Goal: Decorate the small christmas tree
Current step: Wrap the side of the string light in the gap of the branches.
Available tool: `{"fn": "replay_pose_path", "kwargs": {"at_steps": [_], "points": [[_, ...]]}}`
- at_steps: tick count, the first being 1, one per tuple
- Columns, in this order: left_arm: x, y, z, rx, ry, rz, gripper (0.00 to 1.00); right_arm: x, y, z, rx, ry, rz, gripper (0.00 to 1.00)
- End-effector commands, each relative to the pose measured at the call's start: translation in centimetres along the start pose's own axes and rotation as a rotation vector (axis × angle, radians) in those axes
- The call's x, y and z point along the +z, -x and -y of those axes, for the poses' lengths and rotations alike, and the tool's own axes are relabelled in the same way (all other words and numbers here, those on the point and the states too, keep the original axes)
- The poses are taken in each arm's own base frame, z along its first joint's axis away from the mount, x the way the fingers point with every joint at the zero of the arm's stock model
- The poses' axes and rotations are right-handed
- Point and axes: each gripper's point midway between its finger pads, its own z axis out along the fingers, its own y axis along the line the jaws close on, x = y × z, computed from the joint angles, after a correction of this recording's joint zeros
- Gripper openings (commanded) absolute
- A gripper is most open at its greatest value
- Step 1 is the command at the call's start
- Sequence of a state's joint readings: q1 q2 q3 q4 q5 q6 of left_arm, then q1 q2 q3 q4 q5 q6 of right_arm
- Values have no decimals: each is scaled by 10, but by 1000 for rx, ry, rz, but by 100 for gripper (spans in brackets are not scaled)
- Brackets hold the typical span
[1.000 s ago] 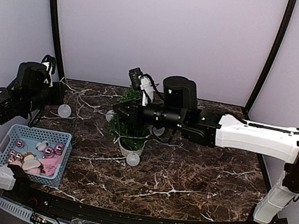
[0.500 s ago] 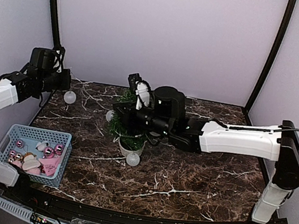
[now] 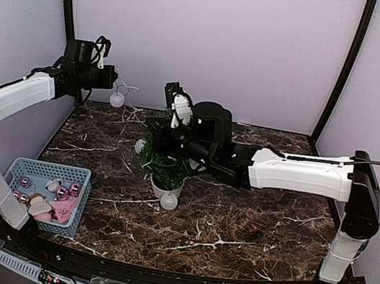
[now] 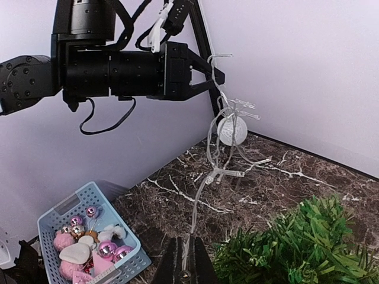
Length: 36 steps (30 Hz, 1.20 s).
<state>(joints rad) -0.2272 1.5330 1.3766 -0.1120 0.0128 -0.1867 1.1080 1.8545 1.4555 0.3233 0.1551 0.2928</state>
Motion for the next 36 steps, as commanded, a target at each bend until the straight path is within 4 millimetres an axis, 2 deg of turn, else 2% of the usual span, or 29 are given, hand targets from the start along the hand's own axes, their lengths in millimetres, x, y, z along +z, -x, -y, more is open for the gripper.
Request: {"fn": "replay_pose_path", "kwargs": {"at_steps": [1,7,9,13,16,19,24,27,29,31,34,35,36], "points": [[5,35,22,37,-121,96,0,4,26,-1,-33,-22,80,0],[13,36,29,61,-164,121,0,8,21,-2,-45,-15,60,0],[14,36,34,76,-192,123,0,8,22,-5,-45,0,48,12],[9,42,52,116,-290,148,0,-8,47,-19,-51,58,61,52],[12,45,61,130,-341,149,0,-22,64,-28,-69,91,54,68],[18,50,68,133,-377,152,0,-36,82,-35,-84,123,57,79],[25,50,74,129,-420,155,0,-52,95,-51,-85,211,36,85],[27,48,80,130,-460,157,0,-60,104,-53,-80,223,46,87],[27,48,85,131,-488,159,0,-63,110,-47,-77,206,53,88],[25,51,90,131,-520,167,0,-61,113,-33,-75,175,47,88],[25,60,99,128,-554,184,0,-55,116,2,-67,105,35,88],[25,61,102,129,-563,182,0,-52,121,21,-56,76,40,87],[27,66,106,132,-570,190,0,-48,115,36,-47,54,15,86]]}}
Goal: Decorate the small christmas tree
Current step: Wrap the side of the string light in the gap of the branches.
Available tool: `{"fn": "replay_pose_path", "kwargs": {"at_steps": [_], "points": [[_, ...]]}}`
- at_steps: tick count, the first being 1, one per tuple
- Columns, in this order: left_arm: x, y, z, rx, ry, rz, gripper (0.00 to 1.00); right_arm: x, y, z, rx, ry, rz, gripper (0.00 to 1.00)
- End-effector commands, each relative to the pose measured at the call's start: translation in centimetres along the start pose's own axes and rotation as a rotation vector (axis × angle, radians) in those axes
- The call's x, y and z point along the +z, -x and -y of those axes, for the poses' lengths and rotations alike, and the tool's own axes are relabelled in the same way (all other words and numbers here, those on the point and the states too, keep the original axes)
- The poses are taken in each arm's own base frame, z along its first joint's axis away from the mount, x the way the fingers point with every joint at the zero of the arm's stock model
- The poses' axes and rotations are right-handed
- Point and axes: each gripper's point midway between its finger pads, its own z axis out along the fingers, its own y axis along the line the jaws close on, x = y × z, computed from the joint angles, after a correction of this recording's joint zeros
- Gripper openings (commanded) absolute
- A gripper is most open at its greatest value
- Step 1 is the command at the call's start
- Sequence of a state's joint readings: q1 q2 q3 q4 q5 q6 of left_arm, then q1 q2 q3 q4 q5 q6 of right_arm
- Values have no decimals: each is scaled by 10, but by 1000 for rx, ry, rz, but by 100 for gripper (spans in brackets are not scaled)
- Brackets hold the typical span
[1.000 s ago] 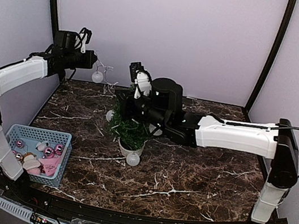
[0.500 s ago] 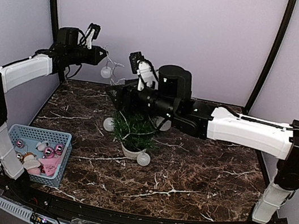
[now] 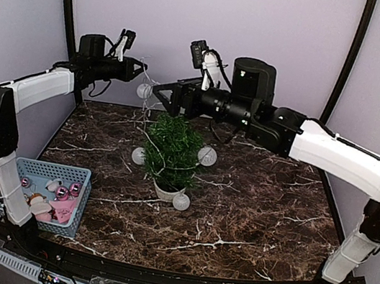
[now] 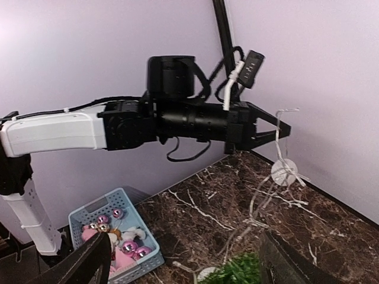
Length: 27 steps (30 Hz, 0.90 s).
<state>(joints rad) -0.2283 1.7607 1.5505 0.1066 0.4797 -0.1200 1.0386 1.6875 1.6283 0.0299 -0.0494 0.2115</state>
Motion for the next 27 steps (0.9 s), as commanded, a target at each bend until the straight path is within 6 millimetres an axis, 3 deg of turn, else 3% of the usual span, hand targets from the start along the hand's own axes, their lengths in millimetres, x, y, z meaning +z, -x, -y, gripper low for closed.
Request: {"fn": "replay_pose_path", "kwargs": {"at_steps": [1,5,10,18,27], "points": [[2,43,26,45,-95,93,0,-1,9,67,33,-99,-11,85],[15,56,43,57,-154,101,0,6,-9,119,55,-147,-48,82],[33,54,60,54,-215,81,0,14,-26,165,70,-149,-70,80],[55,51,93,49,-305,63,0,44,-49,193,32,-23,-91,73],[69,40,108,25,-355,44,0,68,-50,192,27,76,-7,66]]}}
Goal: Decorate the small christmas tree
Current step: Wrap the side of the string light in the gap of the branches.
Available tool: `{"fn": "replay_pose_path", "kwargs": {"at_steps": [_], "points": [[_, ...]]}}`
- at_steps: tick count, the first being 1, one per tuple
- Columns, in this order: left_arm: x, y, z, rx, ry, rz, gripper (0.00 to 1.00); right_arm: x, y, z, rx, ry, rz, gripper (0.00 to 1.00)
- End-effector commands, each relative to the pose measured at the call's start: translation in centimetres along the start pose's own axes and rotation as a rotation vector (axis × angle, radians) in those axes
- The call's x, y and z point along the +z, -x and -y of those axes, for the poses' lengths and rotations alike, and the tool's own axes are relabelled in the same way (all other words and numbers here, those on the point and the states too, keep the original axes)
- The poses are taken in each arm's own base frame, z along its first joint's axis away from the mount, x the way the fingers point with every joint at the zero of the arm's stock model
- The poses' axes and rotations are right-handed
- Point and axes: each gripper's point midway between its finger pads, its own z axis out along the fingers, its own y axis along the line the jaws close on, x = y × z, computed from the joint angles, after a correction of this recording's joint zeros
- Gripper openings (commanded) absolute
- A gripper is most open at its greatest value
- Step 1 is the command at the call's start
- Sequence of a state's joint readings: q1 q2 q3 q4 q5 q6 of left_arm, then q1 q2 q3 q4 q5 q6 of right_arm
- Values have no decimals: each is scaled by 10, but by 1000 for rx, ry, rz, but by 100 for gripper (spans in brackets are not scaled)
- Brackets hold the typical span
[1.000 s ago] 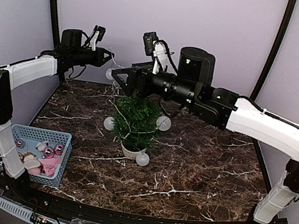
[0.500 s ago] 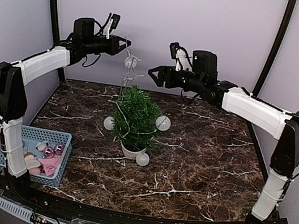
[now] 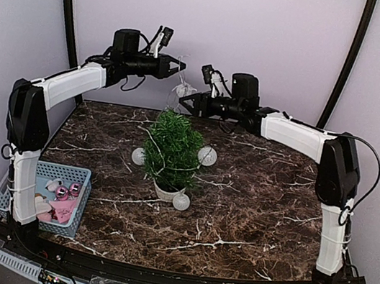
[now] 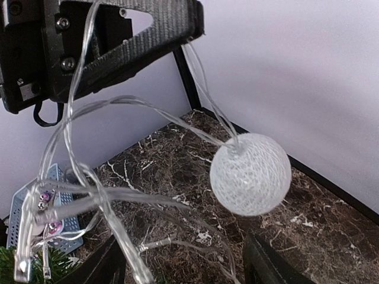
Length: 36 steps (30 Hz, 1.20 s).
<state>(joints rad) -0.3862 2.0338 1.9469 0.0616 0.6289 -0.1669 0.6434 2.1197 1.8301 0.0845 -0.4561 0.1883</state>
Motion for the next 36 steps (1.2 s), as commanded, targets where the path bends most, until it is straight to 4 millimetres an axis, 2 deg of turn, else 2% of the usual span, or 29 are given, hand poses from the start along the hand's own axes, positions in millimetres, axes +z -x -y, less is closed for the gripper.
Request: {"fn": "replay_pose_path", "kwargs": {"at_steps": [1,5,6,7,9,11,13,14,15,16,18,19,20,21,22,26,30,31,32,33,34,35,36], "points": [[1,17,16,10,-48,32,0,-1,44,-19,-57,96,156,65],[6,12,22,-6,-70,26,0,0,54,-21,-41,119,214,55],[7,12,24,-6,-75,24,0,0,56,-21,-39,122,225,44],[7,10,24,-9,-76,21,0,-1,58,-20,-33,115,237,24],[7,7,22,-15,-60,9,0,-8,64,-15,-21,71,271,1],[6,5,18,-15,-29,-3,0,-19,73,-10,-12,9,304,0],[4,4,16,-13,-11,-14,8,-31,80,-4,-10,-55,323,0],[3,2,16,-19,-6,-25,22,-36,82,-2,-12,-82,325,0],[1,-2,15,-28,5,-42,32,-40,83,0,-12,-108,325,0],[-2,-3,16,-33,8,-48,50,-43,82,2,-15,-129,312,0],[-8,-7,16,-52,37,-58,67,-47,83,4,-22,-152,295,0],[-10,-18,14,-71,45,-73,72,-49,82,3,-22,-154,288,0],[-17,-12,20,-76,46,-60,78,-49,81,3,-23,-155,282,0],[-18,-23,20,-89,43,-69,81,-50,80,2,-23,-153,276,0],[-25,-14,29,-83,23,-43,83,-51,79,1,-23,-150,275,0],[-48,-29,44,-124,22,-69,85,-55,79,-2,-16,-147,270,0],[-88,-42,55,-169,102,-38,80,-55,78,-6,-5,-125,267,0],[-101,-49,59,-201,124,-34,75,-55,77,-7,-3,-120,265,0],[-107,-66,58,-231,137,-53,70,-54,77,-8,-2,-117,264,0],[-117,-61,66,-259,133,-33,68,-54,77,-9,-1,-114,263,0],[-121,-77,67,-289,134,-52,66,-54,77,-10,-2,-112,262,0],[-128,-75,75,-320,118,-41,66,-54,77,-11,-2,-112,261,0],[-130,-89,76,-350,118,-61,66,-54,77,-12,-6,-113,260,0]]}}
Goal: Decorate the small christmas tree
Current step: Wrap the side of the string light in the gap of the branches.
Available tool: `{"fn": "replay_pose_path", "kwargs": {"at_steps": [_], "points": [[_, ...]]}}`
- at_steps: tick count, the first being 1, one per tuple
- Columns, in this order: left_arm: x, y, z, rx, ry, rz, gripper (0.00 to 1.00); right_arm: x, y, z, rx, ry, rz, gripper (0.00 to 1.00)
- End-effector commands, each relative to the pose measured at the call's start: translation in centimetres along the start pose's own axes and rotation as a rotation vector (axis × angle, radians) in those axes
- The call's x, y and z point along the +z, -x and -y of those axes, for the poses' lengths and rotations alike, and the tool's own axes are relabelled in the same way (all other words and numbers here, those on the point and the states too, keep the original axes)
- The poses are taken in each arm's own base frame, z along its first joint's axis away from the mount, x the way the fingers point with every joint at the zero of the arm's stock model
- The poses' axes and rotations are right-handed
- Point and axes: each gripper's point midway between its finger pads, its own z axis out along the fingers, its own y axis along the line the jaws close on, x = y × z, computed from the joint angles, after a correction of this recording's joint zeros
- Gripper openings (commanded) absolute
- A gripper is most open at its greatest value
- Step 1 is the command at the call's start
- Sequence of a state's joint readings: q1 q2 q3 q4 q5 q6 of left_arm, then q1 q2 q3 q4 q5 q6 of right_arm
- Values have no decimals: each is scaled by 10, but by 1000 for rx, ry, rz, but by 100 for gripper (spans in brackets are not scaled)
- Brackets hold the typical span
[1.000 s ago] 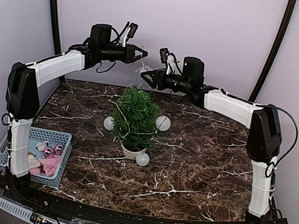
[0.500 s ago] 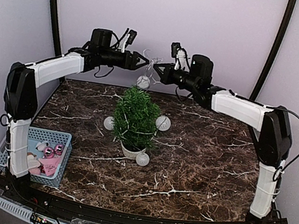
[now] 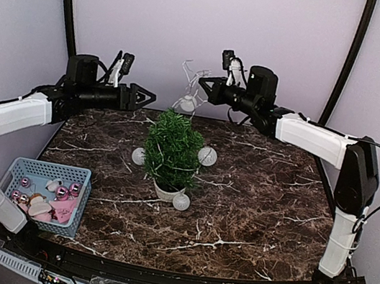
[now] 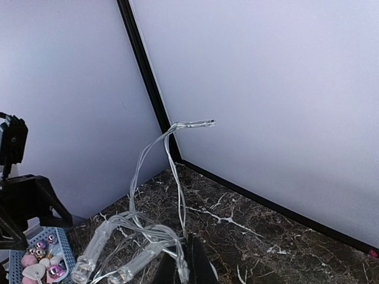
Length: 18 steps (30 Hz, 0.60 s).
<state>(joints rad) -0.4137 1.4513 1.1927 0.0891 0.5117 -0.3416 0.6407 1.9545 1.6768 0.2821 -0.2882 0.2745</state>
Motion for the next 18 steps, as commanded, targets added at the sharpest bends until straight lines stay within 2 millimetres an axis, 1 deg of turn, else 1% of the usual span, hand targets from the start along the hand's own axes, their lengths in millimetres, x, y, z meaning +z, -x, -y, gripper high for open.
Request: {"fn": "replay_pose_path", "kwargs": {"at_steps": [1,2,5,7,9,10,11,12,15,16,18], "points": [[-21,-15,10,-126,-20,29,66,-6,15,-10,-11,15,35,0],[-23,-24,9,-144,-17,14,67,-5,15,-11,-12,13,33,0],[-25,-37,9,-184,-19,-18,68,-6,15,-14,-16,13,31,0],[-24,-42,8,-197,-16,-34,64,-5,14,-16,-19,13,29,0],[-23,-45,8,-201,-15,-45,58,-4,14,-18,-19,14,28,0],[-22,-46,8,-201,-15,-48,52,-4,13,-19,-20,13,26,0],[-22,-47,9,-203,-19,-50,49,-3,12,-19,-20,13,25,0],[-21,-48,10,-205,-23,-52,43,-3,12,-20,-22,15,23,0],[-17,-49,16,-202,-51,-59,36,-2,9,-21,-25,12,18,0],[-16,-48,18,-200,-57,-62,32,-2,10,-21,-27,11,19,0],[-13,-50,20,-194,-60,-76,30,-2,10,-22,-27,10,18,0]]}}
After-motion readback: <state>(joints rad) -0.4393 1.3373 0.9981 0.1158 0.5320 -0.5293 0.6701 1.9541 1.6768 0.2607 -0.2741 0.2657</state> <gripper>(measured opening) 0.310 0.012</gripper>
